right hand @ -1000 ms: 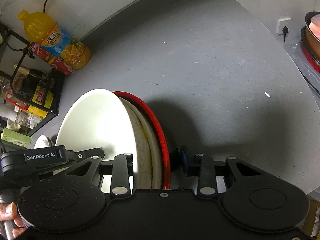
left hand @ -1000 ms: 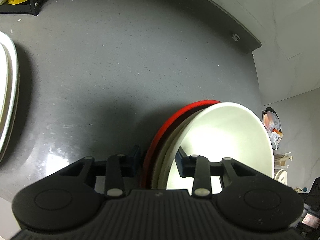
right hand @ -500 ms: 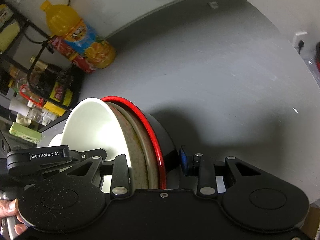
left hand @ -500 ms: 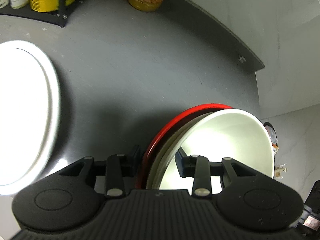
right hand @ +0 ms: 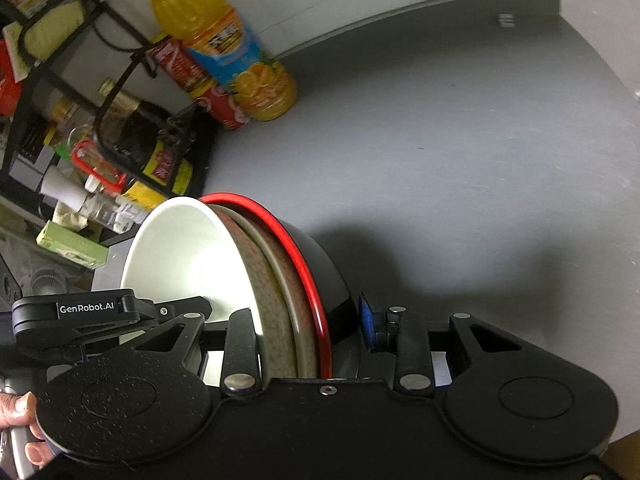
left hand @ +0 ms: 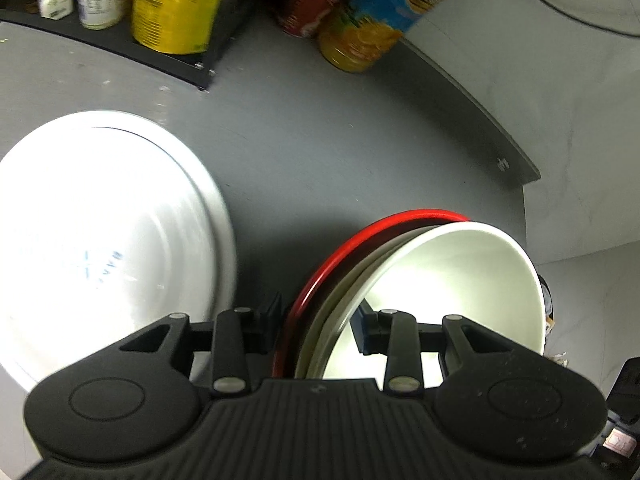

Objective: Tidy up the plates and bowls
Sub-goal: 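Carry the bowl stack with both grippers over the 'BAKERY' plate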

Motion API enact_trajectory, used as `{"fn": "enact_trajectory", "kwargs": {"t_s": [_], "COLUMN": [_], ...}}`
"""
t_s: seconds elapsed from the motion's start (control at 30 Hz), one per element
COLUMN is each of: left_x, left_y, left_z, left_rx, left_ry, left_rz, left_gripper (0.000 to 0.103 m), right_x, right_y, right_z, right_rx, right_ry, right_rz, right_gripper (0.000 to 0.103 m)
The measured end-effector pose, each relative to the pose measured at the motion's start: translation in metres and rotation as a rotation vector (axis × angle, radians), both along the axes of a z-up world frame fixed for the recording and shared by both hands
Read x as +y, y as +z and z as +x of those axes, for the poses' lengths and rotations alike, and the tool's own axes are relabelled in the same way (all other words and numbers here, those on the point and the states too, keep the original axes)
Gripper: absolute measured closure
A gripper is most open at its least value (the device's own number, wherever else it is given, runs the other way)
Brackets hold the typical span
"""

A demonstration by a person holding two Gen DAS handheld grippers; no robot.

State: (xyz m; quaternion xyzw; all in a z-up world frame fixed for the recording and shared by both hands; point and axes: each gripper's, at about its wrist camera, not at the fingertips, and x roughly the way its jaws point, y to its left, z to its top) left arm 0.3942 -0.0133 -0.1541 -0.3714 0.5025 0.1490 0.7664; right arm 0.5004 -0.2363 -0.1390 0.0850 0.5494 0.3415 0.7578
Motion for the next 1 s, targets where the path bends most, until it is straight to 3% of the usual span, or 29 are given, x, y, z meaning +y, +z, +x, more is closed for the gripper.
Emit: {"fn": "enact_trajectory", "kwargs": {"t_s": [1.0], "left_x": [0.091], "left_y": [0.024], "left_z": [-0.077], "left_rx": [-0.013], "left_ry": [0.114], "left_rz": [0.043], "left_gripper": [0.069], "right_x": [0.102], "right_y": [0.026], "right_z": [-0.047], "right_rx": [-0.029], "right_ry": [0.153], "right_rz": [0.023], "right_gripper": [0.07]}}
